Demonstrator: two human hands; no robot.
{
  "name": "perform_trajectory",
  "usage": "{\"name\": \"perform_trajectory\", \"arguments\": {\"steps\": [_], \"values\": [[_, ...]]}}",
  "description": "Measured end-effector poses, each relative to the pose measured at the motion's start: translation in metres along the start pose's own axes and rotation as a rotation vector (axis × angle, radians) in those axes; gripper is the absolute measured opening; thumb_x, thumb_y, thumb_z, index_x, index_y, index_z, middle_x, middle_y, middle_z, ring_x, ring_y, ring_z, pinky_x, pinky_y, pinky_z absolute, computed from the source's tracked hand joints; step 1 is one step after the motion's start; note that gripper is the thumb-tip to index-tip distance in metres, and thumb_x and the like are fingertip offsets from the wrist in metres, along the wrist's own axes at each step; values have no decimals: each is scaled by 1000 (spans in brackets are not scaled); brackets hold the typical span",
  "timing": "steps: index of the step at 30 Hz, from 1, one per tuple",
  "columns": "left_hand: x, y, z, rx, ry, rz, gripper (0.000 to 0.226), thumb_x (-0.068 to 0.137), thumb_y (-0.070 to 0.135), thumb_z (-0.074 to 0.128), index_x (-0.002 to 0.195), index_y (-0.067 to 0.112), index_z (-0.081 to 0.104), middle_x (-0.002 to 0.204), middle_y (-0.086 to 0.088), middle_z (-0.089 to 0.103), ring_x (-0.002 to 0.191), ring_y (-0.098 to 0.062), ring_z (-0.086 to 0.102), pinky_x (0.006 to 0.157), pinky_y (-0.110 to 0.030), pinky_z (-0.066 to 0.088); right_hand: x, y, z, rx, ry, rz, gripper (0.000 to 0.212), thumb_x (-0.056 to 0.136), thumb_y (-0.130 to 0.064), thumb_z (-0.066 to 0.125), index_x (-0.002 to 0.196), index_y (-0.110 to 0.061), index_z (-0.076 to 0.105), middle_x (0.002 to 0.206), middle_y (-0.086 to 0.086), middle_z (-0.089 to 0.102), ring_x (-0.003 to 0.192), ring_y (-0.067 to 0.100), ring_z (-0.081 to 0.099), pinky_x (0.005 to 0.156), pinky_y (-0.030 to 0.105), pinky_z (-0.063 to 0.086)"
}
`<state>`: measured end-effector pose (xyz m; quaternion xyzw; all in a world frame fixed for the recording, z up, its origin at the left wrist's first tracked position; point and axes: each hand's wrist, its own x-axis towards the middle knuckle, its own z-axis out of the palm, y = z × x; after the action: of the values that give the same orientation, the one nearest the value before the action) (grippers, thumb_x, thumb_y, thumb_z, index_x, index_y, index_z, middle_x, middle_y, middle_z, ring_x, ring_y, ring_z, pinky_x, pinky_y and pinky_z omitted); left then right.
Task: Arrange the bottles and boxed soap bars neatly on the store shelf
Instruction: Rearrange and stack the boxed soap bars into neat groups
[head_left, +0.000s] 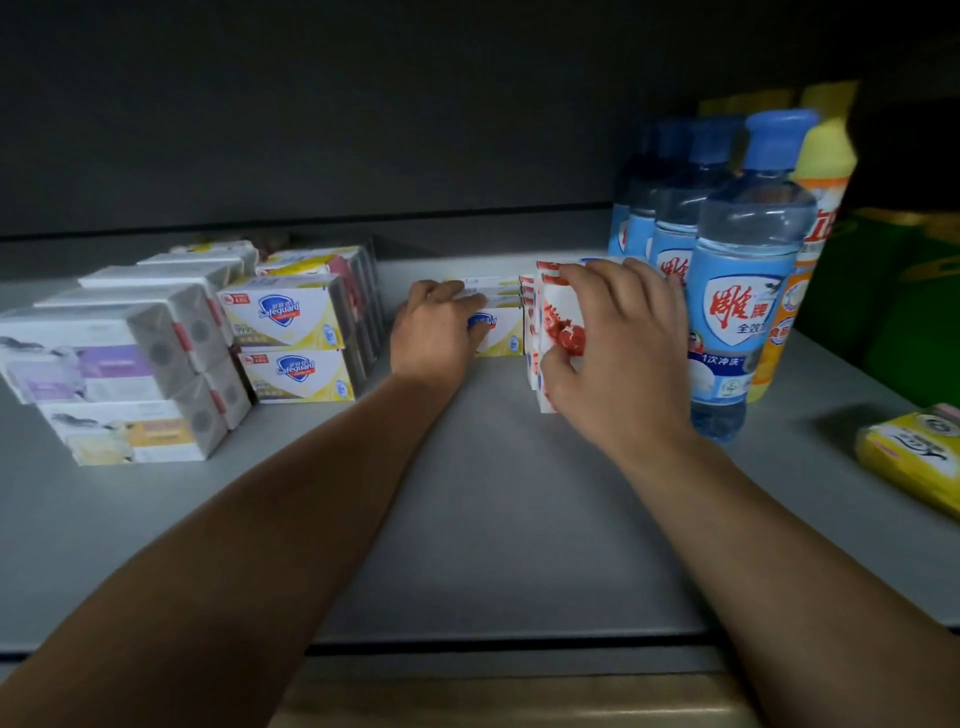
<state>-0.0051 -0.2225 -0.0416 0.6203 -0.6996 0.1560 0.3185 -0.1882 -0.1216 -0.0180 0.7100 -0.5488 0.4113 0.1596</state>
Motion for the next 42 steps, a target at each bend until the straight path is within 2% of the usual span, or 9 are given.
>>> {"name": "perform_trajectory", "arguments": {"steps": [7, 13, 17, 20, 24, 28, 33, 38, 42], "values": [[1, 2, -3, -21, -31, 5, 39, 91, 32, 61, 129, 21, 62, 129, -2, 61, 125, -24, 44, 95, -38, 47, 0, -1, 0, 1, 7, 4, 61, 79, -28, 65, 137, -17, 50, 138, 4, 50, 136, 29, 35, 122, 46, 10], [1, 15, -42, -1, -160, -2, 56, 87, 36, 63, 137, 15, 51, 143, -7, 46, 131, -28, 39, 103, -43, 43, -1, -1, -2, -33, -11, -7, 61, 81, -29, 65, 138, -17, 49, 138, 4, 50, 136, 29, 35, 121, 47, 13], [-42, 9, -84, -162, -120, 8, 48, 83, 27, 65, 129, 15, 60, 130, -6, 58, 121, -24, 52, 99, -29, 40, -1, -5, -6, -91, -40, -21, 64, 82, -31, 63, 140, -15, 46, 141, 7, 48, 136, 32, 34, 121, 48, 12], [-89, -11, -113, -175, -203, -15, 45, 81, 22, 69, 125, 12, 63, 127, -9, 63, 119, -26, 56, 99, -24, 36, -3, -7, -10, -173, -106, -31, 69, 81, -35, 62, 144, -14, 41, 143, 9, 45, 138, 35, 31, 120, 49, 11], [-135, -49, -148, -132, -266, -102, 44, 83, 30, 69, 125, 18, 64, 127, -4, 65, 120, -23, 57, 99, -25, 38, 4, -11, -20, -298, -213, -32, 71, 84, -45, 59, 145, -17, 37, 145, 8, 43, 140, 34, 28, 120, 51, 12], [-162, -78, -174, -50, -309, -69, 44, 85, 39, 67, 123, 17, 65, 122, -5, 67, 112, -26, 62, 94, -30, 46, 14, -31, -32, -359, -256, -7, 65, 86, -50, 55, 141, -17, 43, 143, 7, 46, 141, 32, 27, 120, 50, 11], [-185, -94, -178, -51, -357, -49, 39, 92, 49, 50, 93, 13, 66, 101, -4, 68, 102, -27, 61, 83, -37, 49, 16, -84, -24, -170, -306, -112, 58, 86, -39, 58, 138, -14, 48, 137, 10, 50, 129, 31, 38, 113, 40, 26], [-188, -95, -175, 0, -311, -20, 40, 93, 50, 45, 90, 15, 63, 101, -3, 67, 102, -27, 60, 82, -34, 48, 19, -143, 10, 7, -428, -150, 59, 88, -35, 60, 142, -16, 43, 141, 8, 46, 130, 30, 39, 107, 36, 34], [-187, -95, -177, 13, -292, -56, 40, 92, 52, 43, 90, 17, 62, 101, -3, 68, 105, -27, 57, 79, -31, 47, 33, -172, 38, 50, -411, -158, 68, 87, -37, 64, 147, -19, 37, 144, 6, 42, 130, 32, 39, 105, 39, 38]]}}
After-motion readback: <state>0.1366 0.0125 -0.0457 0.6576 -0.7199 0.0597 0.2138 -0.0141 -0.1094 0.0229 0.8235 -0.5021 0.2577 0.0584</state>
